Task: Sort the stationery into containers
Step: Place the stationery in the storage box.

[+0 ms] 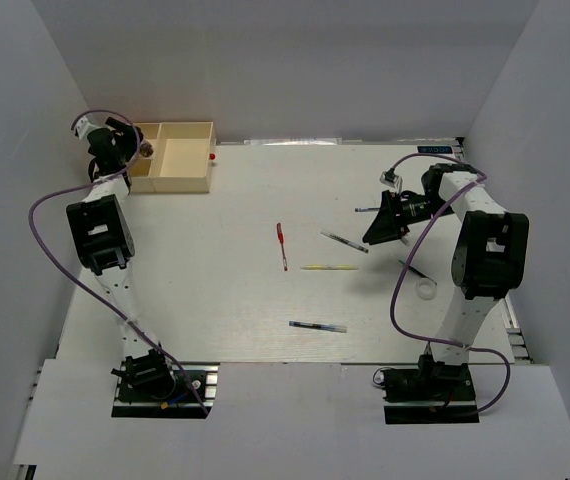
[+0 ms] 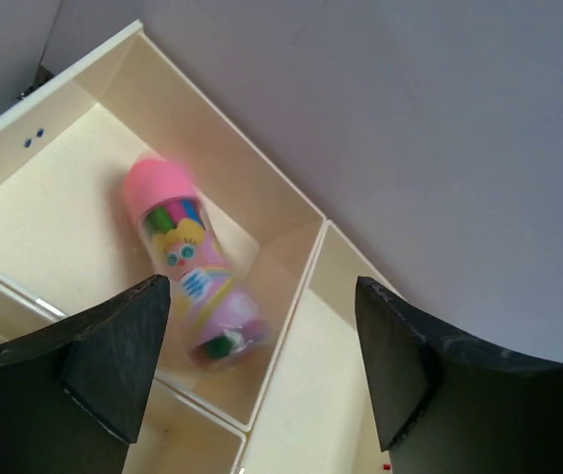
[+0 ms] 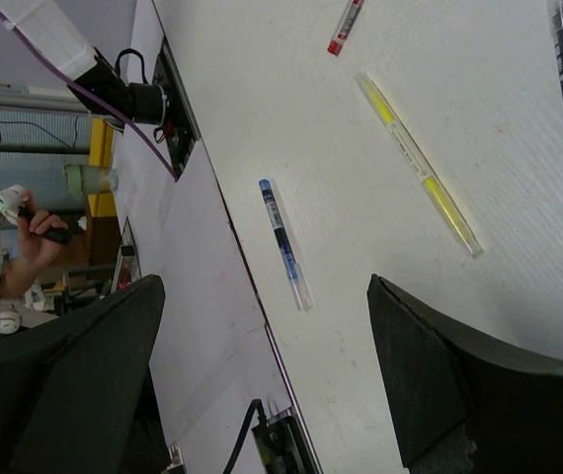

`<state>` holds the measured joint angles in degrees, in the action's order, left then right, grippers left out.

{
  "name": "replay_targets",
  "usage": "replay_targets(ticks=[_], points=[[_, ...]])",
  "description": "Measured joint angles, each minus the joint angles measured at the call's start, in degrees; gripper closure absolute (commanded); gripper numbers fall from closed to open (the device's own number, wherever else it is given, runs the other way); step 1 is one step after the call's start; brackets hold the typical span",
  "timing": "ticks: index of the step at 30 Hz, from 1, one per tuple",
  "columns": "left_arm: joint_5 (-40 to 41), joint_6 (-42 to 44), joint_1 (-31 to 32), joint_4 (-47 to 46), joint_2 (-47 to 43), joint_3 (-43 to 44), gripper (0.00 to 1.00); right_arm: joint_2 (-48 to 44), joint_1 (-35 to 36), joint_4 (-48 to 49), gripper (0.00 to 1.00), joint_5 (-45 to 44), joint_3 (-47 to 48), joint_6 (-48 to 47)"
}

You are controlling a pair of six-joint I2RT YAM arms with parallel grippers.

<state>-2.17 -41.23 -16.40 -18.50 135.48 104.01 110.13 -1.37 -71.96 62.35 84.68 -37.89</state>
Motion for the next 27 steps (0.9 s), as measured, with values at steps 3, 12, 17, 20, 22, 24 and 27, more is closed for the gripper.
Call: replay_targets(ticks=[3,12,17,20,22,24,27], points=[[0.3,0.0,0.0,-0.2,0.0,0.6,0.04,0.0,0.0,0.0,0.11,0.0,-0.2,0.0],[-0.5,1.1,0.0,1.3,-0.9,0.9,0.17,-0.5,0.0,1.6,0.11,-1.6,-0.4,1.6],[-11.2,8.6,-0.1,9.5,-6.3,2.1,0.24,-6.6,0.0,6.6,0.18,-10.0,-3.1,3.6],[-20.6,18.2,0.0,16.5,-13.9,2.1,0.23,-13.7,0.3,7.9,0.25,-17.0,-6.0,1.9],[-26.4,24.9,0.3,22.0,-20.9,2.0,0.23,-18.7,0.3,8.4,0.27,-21.6,-8.3,0.4],[-31.1,31.8,0.7,28.1,-28.4,1.8,0.16,-23.8,0.3,9.1,0.27,-26.8,-11.6,-0.5],[-34.9,41.8,1.3,35.3,-39.1,-0.6,0.09,-29.9,0.0,10.5,0.3,-34.3,-17.4,-0.6]])
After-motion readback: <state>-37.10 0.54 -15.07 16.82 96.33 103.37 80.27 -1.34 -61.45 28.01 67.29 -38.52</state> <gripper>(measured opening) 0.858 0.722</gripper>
